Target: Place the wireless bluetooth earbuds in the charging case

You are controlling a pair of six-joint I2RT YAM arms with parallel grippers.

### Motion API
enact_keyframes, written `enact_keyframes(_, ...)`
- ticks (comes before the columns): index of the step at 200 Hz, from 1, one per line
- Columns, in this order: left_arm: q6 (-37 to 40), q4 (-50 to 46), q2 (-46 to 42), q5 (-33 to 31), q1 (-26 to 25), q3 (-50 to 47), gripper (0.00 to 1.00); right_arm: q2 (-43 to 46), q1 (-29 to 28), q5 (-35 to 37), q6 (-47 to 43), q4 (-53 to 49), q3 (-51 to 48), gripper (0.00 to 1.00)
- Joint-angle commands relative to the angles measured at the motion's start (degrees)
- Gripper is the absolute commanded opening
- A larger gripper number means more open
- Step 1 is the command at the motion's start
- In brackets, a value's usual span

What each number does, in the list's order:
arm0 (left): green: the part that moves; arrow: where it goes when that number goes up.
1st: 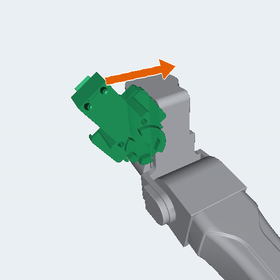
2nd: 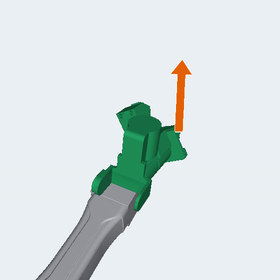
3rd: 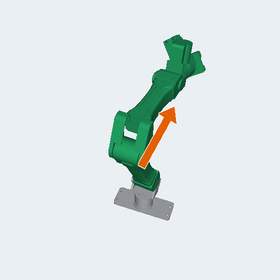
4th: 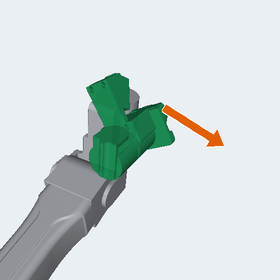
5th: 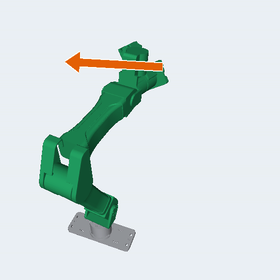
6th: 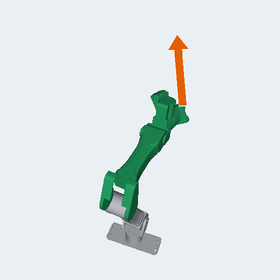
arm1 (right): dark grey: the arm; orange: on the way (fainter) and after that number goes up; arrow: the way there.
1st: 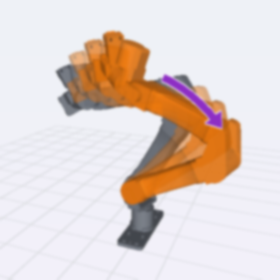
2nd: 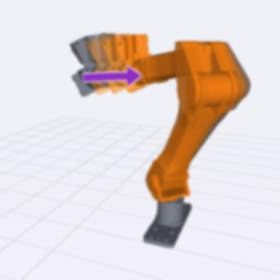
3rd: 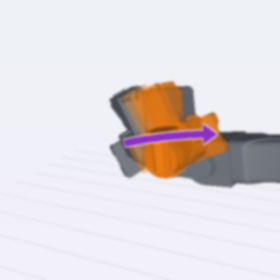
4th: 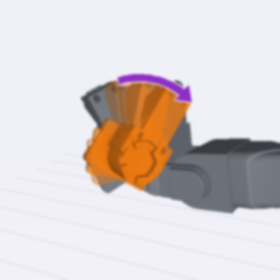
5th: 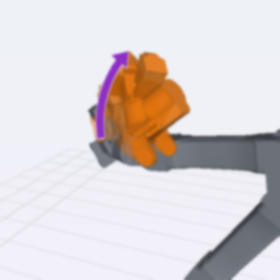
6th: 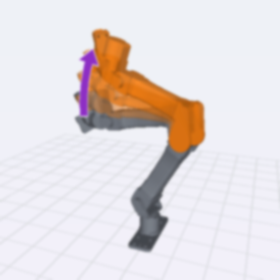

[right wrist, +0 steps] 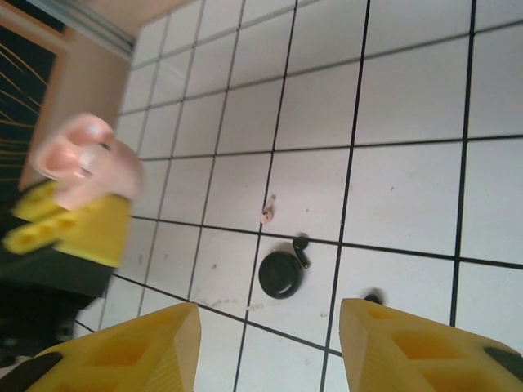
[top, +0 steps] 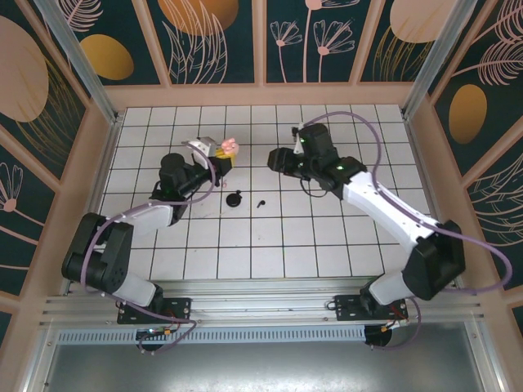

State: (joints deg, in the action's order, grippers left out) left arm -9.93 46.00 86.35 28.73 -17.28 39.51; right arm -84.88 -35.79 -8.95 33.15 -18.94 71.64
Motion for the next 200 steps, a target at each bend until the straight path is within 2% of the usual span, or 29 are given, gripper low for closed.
enact_keyframes(1,-2.1,-7.8,-2.9,-3.0,3.0,-0.4,0.06,-5.3,-1.5,3.4,0.4,-1.9,4.8,0.48)
enact_keyframes(67,-5.3,-16.6,-7.8,-8.6,9.9,-1.2,0.06,-23.0,-5.8,2.3,-3.5,1.7,16.8,0.45)
enact_keyframes(131,-8.8,-16.9,-7.3,-8.7,13.3,-2.0,0.07,-36.6,-8.1,4.9,-7.6,0.8,30.2,0.45)
enact_keyframes(200,-10.2,-17.4,-6.7,-10.1,15.7,-2.2,0.07,-48.4,-9.8,3.3,-11.0,-3.6,42.5,0.45)
